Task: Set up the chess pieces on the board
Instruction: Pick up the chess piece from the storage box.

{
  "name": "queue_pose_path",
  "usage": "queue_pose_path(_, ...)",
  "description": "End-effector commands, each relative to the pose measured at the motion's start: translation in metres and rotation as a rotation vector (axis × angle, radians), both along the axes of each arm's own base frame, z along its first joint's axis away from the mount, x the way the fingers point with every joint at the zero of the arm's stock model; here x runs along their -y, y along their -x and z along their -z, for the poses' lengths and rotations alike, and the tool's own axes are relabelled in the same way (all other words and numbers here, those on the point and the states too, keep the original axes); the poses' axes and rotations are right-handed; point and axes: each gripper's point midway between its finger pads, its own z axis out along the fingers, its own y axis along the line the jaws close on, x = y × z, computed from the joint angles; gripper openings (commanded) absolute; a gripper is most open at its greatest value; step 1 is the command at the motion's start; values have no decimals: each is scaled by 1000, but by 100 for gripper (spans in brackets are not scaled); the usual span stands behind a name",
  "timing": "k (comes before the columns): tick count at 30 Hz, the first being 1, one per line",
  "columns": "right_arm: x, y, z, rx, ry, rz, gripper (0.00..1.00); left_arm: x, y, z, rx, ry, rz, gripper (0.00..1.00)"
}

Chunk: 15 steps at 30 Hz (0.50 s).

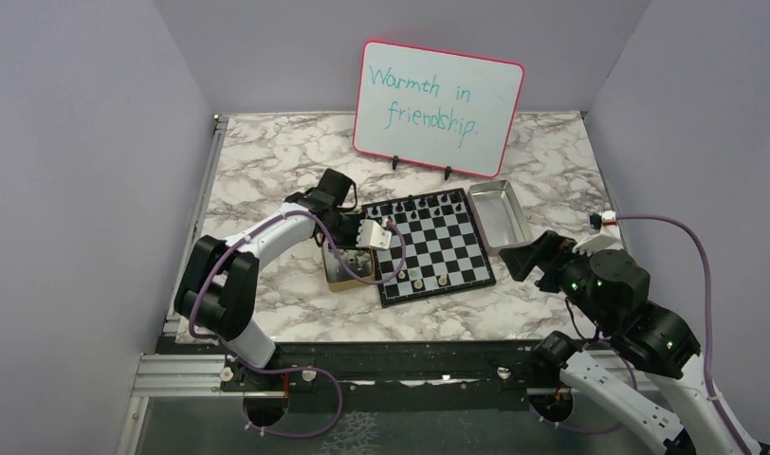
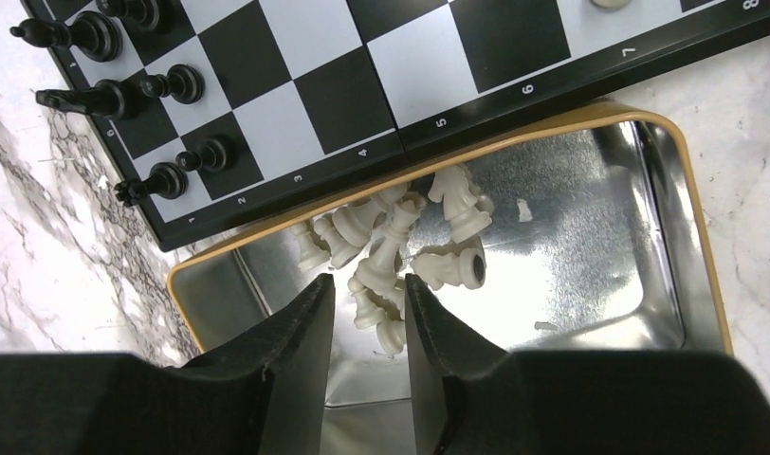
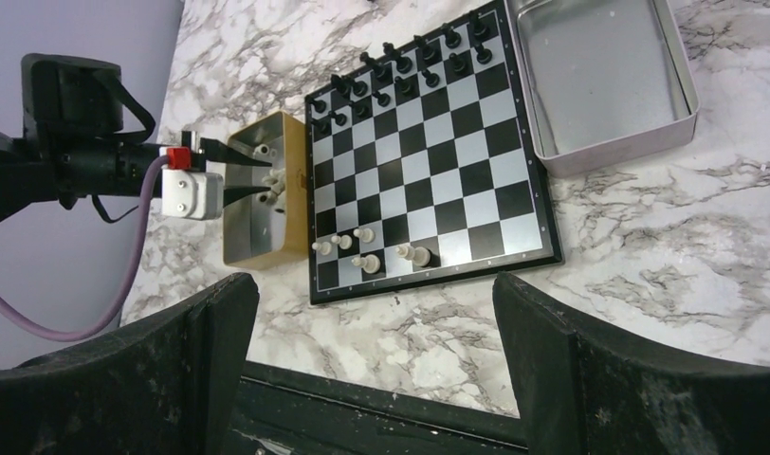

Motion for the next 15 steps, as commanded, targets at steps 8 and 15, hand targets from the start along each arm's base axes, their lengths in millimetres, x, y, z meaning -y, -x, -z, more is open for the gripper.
queue_pose_path(8, 16, 1, -13, 36, 17, 56, 100, 3, 0, 17, -49, -13, 54, 32)
queue_pose_path(15, 16, -1, -8, 31, 17, 70, 100, -7, -10, 31, -31, -81, 44, 32)
